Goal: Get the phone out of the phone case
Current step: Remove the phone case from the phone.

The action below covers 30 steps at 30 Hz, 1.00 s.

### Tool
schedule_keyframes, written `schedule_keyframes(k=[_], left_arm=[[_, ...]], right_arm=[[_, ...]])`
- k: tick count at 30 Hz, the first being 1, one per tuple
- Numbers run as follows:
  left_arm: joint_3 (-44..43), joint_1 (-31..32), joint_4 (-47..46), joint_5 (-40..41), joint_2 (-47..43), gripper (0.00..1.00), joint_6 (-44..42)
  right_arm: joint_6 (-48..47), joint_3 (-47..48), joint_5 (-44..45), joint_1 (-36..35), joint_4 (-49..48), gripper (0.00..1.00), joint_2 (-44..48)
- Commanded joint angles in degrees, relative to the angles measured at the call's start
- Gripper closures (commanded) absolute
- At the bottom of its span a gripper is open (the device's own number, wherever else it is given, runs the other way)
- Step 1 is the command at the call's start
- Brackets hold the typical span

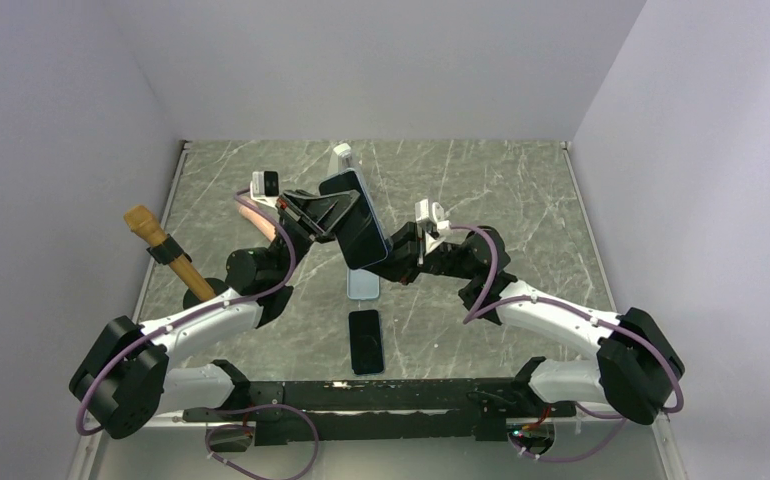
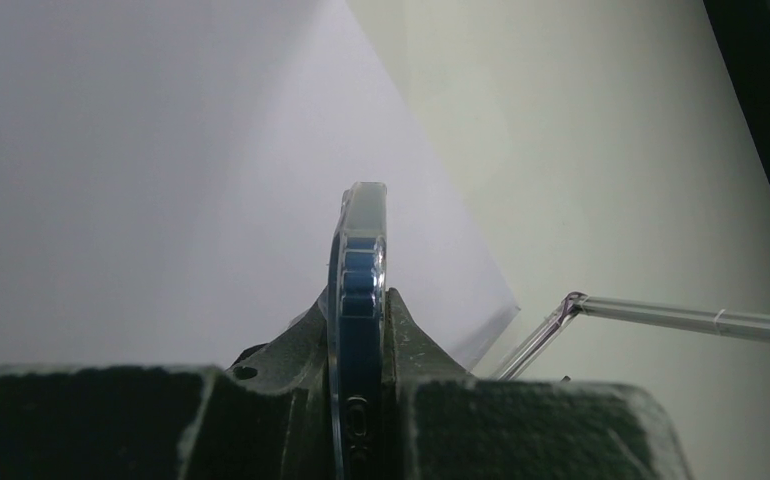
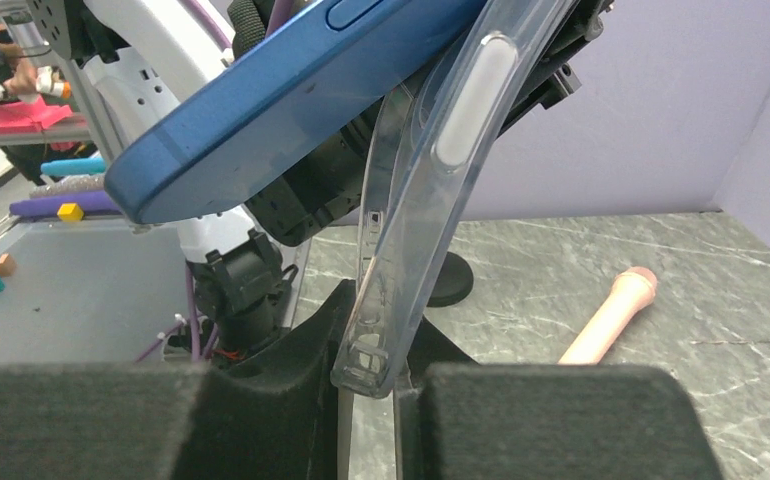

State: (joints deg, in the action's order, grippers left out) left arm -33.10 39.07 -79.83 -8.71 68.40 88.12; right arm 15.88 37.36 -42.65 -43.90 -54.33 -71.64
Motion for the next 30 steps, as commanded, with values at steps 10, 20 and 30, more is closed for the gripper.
schedule_keyframes(k=[10,20,30], left_arm=[[-3.4,-2.1,0.5,-15.8,-5.8,1.0,-4.0],[-2.9,-6.1,4.4,-18.9,-5.5,1.0,-8.8],[-1.9,-6.1,8.0,-19.4,-7.4,1.0,-11.4]], right_arm=[[15.7,-5.7,14.4,3.1,33.8,0.34,13.8],[36.4,-5.5,1.1,3.4,32.4,0.56,25.7],[44.7,-3.4,-1.8,3.2,17.2,0.57,21.4]])
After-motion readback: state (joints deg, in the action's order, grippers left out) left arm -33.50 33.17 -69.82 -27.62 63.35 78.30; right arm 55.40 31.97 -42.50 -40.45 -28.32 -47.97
